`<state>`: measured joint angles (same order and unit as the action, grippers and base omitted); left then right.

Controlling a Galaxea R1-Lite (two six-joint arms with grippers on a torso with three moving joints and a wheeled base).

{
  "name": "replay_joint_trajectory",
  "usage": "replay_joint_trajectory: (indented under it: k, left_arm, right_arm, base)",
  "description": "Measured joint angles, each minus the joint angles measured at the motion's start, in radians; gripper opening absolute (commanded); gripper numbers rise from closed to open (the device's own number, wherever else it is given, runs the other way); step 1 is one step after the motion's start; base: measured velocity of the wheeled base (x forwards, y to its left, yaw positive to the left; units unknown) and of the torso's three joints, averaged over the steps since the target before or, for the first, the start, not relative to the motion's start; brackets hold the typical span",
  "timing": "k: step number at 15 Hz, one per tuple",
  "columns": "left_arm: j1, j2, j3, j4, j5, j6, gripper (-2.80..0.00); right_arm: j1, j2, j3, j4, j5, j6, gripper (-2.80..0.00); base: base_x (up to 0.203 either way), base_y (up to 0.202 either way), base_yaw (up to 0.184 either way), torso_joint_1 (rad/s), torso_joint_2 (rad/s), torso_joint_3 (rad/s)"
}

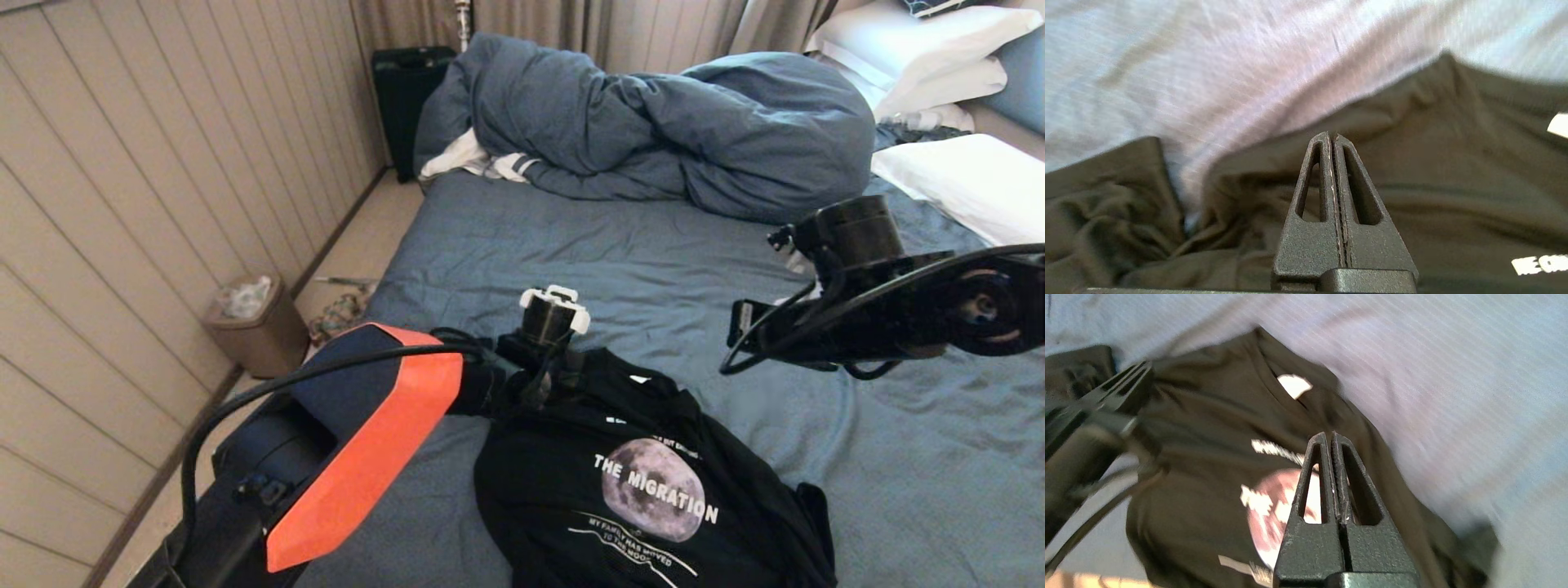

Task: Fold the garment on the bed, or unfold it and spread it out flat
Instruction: Unford the black T-shirt

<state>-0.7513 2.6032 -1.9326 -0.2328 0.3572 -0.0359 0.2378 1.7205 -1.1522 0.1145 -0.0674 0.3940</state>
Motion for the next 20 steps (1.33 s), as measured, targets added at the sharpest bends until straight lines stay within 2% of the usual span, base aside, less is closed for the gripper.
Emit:
replay_joint_trajectory:
  k: [2,3,7,10,17,18,20]
  left_arm:
    - [0.002,0.019,-0.002,-0.001,-0.013,0.032,-2.80]
    - [0.002,0.030,-0.004,-0.004,-0.015,0.047,0.00]
    - [-0.001,0.056,-0.007,-0.064,-0.026,0.120,0.00]
    - [-0.001,0.088,-0.007,-0.098,-0.027,0.179,0.00]
    - [0.023,0.137,-0.008,-0.142,-0.020,0.241,0.00]
    - [0.023,0.143,-0.009,-0.150,-0.018,0.252,-2.80]
    - [0.025,0.152,-0.008,-0.161,-0.017,0.275,-2.80]
  right_arm:
    - [-0.021,-0.053,0.056,-0.001,0.008,-0.001,-2.80]
    - [-0.026,-0.070,0.069,-0.002,0.009,-0.002,-2.80]
    - [-0.034,-0.116,0.116,-0.008,0.011,-0.007,-2.80]
    - [-0.035,-0.131,0.156,-0.085,0.028,-0.014,-2.80]
    - [-0.031,-0.126,0.177,-0.118,0.044,-0.020,-2.80]
    - [-0.030,-0.123,0.178,-0.124,0.044,-0.020,-2.80]
    - [-0.030,-0.119,0.179,-0.126,0.044,-0.019,-2.80]
  base:
    - [0.000,0.000,0.000,0.000,0.00,0.000]
    - [0.000,0.000,0.000,0.000,0.00,0.000]
    - [0.000,0.000,0.000,0.000,0.00,0.000]
    - [0.000,0.000,0.000,0.000,0.00,0.000]
    - [0.000,0.000,0.000,0.000,0.00,0.000]
    - [0.000,0.000,0.000,0.000,0.00,0.000]
    - [0.000,0.000,0.000,0.000,0.00,0.000]
